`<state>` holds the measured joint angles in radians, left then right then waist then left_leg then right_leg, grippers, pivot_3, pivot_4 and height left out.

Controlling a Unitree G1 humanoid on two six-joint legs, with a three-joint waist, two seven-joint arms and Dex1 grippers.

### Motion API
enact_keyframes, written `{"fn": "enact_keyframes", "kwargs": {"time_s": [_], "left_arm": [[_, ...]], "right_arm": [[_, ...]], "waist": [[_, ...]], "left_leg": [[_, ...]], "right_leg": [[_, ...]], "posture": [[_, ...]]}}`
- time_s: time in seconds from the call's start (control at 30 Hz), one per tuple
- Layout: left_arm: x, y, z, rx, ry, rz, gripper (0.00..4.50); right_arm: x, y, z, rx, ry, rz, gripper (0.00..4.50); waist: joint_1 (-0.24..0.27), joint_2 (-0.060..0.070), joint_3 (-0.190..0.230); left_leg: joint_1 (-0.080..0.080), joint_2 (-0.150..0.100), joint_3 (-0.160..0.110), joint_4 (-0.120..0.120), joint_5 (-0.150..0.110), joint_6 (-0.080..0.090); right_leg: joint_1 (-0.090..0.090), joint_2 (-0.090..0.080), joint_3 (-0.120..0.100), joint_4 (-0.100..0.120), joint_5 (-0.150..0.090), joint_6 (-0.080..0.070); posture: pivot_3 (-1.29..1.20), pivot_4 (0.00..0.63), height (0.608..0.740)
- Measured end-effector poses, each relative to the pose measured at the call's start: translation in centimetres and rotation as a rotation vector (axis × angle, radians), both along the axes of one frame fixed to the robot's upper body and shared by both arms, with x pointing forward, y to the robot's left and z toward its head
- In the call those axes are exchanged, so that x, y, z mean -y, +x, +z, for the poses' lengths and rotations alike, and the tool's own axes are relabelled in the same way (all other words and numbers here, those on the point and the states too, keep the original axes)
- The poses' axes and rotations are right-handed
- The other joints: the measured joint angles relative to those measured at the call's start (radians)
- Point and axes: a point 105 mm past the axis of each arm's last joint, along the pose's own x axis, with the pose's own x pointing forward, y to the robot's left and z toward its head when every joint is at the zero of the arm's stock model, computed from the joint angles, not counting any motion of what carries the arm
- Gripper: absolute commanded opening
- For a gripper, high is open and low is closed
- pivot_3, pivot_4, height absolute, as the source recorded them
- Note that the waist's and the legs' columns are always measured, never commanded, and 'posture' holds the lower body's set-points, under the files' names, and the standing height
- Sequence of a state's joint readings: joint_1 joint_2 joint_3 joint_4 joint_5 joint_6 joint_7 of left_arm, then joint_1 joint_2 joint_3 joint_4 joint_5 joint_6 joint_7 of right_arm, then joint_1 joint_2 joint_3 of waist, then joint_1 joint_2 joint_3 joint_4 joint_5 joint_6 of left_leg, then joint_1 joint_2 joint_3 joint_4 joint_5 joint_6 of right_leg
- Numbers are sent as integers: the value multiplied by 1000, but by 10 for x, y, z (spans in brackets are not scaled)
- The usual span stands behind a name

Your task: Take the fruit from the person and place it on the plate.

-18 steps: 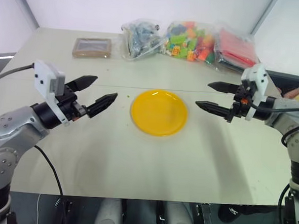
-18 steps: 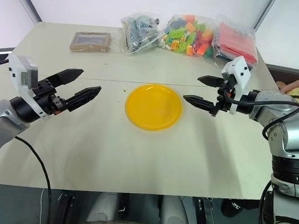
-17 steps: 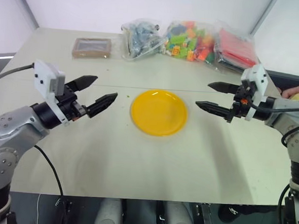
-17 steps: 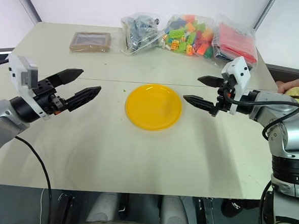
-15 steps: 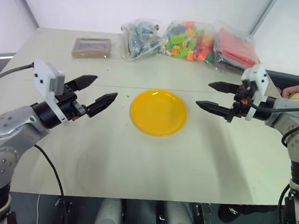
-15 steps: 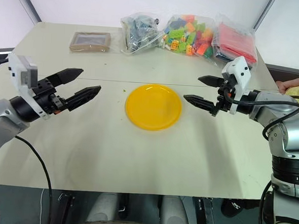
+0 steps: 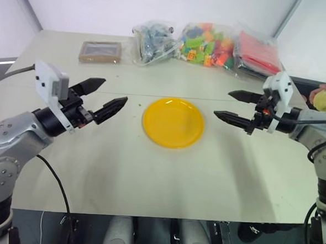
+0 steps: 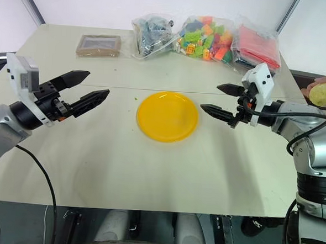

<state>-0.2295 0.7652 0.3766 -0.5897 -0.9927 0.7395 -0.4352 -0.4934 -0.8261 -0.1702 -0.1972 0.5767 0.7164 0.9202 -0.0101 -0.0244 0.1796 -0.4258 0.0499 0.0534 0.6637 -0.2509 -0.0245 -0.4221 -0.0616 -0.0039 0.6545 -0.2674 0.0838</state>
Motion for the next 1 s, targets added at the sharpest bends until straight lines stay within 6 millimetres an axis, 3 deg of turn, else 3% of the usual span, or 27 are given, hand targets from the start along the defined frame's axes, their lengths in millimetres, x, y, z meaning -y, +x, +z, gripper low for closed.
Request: {"fn": "enact_keyframes", "kwargs": {"time_s": [1.0], "left_arm": [[2,-1,-5,-26,8,-12,4500]], "right_arm": [[4,-4,-7,-37,-1,0,4480]], "waist": [[0,0,0]], "left_leg": [[0,0,0,0,0,0]], "right_leg": [[0,0,0,0,0,0]], "posture": [[0,150,731]]}}
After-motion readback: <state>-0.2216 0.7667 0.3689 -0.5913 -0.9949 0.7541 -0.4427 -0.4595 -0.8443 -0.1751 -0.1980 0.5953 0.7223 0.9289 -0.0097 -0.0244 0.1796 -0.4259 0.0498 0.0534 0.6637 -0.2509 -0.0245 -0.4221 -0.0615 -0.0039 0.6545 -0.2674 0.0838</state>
